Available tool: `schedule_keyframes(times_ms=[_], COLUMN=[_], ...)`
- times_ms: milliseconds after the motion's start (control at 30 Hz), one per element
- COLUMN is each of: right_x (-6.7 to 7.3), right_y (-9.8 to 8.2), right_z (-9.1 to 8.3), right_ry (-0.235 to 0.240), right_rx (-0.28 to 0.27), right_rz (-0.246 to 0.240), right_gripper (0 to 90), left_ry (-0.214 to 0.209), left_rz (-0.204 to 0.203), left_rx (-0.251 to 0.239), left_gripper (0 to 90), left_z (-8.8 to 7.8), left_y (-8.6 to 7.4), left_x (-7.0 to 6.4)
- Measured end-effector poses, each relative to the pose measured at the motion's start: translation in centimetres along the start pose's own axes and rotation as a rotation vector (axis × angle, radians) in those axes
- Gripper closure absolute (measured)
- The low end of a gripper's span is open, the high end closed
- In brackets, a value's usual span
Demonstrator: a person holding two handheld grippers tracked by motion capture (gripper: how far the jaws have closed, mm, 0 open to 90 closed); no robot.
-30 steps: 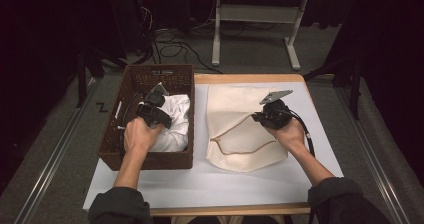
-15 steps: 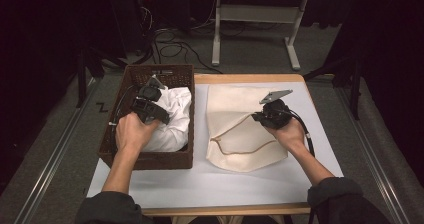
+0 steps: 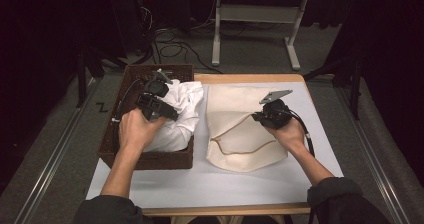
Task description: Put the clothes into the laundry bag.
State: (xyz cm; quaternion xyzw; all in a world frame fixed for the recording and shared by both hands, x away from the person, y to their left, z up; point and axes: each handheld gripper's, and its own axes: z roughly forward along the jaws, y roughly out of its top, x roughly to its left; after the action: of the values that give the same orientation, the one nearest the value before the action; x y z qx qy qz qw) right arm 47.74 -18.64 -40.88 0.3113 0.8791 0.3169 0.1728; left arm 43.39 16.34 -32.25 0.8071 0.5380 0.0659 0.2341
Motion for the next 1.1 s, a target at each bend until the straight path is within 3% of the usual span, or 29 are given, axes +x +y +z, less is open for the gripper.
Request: schedule_keyframes(times_ms=[400,733,967,1033,1100], right_x=[-0.2,-0.5,-0.8,-1.1,-1.1], right_y=[-0.1,-0.1,0.0,0.4,0.5], right_z=[0.0,-0.1,-0.1,-0.1,-0.1], right_ry=[0.001,-0.001,-0.005,-0.008,-0.01], right_rx=[0.0,0.0,0.005,0.004,0.002], right_rz=[0.011,0.019,0.019,0.023,0.031], right_gripper=[87.2,87.2,87.2,87.2,87.2], left_ry=[-0.075,-0.121,-0.144,-0.183,-0.196], left_rz=[0.076,0.17,0.21,0.222,0.228], left_rx=[-0.007,0.033,0.056,0.06,0.062], left_gripper=[56.7,56.6,56.5,56.4,56.4], left_z=[-0.4,0.6,1.3,1.6,1.8], left_y=[0.9,1.4,1.5,1.6,1.7], left_x=[-3.1,-6.6,-8.5,-9.5,-9.9])
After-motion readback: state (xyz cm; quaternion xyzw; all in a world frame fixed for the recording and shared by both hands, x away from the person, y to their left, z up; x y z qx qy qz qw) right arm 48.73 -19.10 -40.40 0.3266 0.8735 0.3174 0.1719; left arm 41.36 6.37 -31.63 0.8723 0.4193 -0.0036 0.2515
